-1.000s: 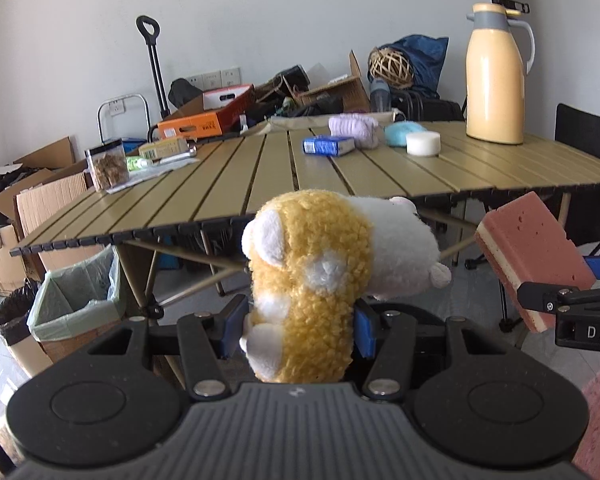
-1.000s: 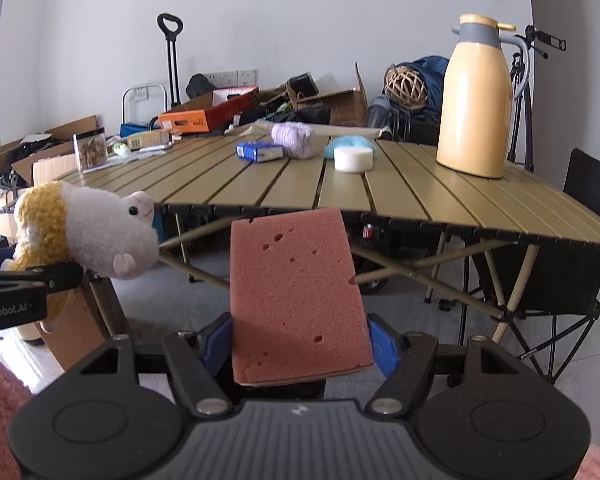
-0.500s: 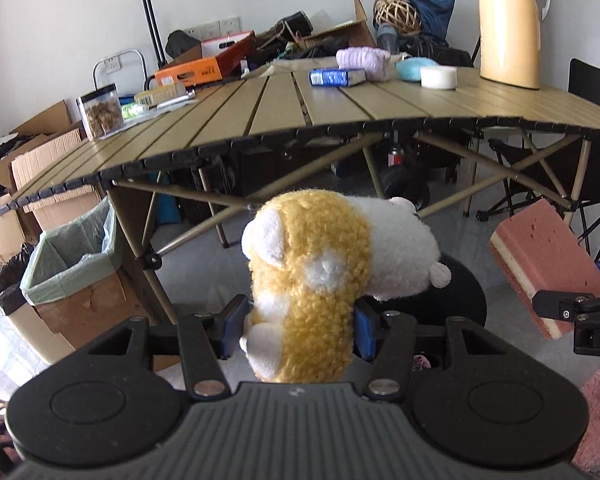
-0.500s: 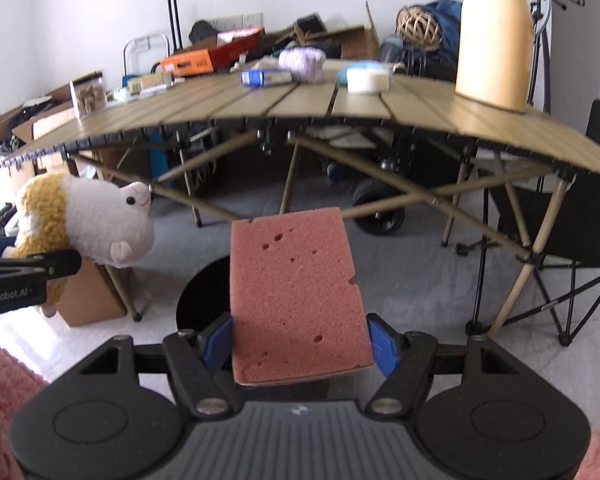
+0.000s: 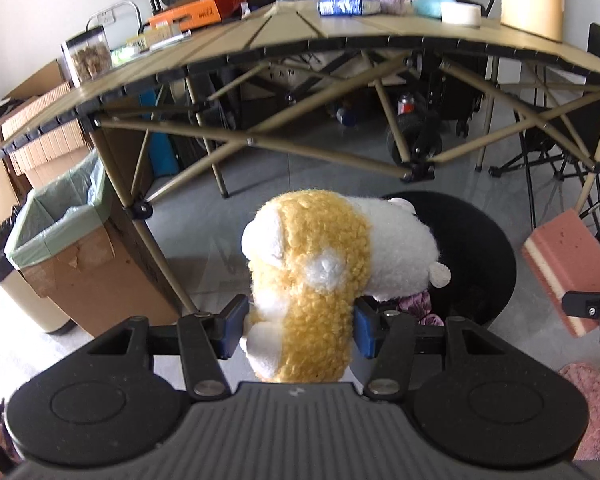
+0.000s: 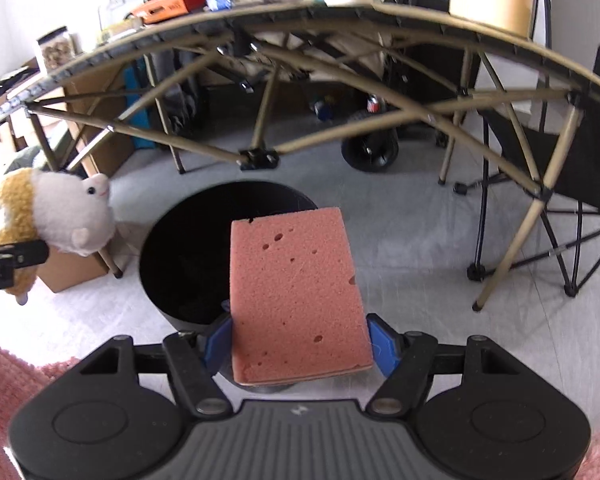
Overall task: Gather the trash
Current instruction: 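Lift the plush toy and pink sponge and carry both down toward the bin, then lower the plush toy into the bin and open the left gripper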
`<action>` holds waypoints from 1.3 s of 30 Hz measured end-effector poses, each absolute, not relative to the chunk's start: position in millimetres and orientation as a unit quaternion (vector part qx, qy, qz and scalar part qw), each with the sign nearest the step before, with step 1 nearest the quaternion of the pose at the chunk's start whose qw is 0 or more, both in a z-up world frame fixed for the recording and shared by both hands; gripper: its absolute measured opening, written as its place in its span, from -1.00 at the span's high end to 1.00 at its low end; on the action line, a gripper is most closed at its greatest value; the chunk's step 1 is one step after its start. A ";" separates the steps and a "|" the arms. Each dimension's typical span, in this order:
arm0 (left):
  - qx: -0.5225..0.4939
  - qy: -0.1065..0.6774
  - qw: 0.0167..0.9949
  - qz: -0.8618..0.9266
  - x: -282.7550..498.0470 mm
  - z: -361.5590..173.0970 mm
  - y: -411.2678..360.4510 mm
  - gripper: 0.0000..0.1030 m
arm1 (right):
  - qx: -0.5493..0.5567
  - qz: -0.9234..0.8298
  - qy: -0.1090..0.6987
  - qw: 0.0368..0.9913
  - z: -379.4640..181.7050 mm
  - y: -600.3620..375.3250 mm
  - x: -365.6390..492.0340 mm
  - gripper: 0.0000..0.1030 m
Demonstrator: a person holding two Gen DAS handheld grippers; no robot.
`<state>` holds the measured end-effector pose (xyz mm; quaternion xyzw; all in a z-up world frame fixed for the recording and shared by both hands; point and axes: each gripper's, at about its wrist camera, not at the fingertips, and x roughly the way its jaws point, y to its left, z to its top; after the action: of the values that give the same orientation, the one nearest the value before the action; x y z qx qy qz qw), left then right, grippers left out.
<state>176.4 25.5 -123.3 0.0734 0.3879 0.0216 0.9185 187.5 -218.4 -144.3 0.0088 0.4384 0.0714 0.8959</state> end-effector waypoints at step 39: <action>0.070 0.479 0.874 -0.050 277.5 -164.0 -46.8 -0.06 | 0.082 -0.026 0.456 0.886 -175.1 -290.2 259.4 -0.34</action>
<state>277.5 -46.8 -164.0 0.0704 0.4791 -0.0496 0.8735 259.4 -290.2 -175.1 0.0816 0.4564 -0.0263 0.8856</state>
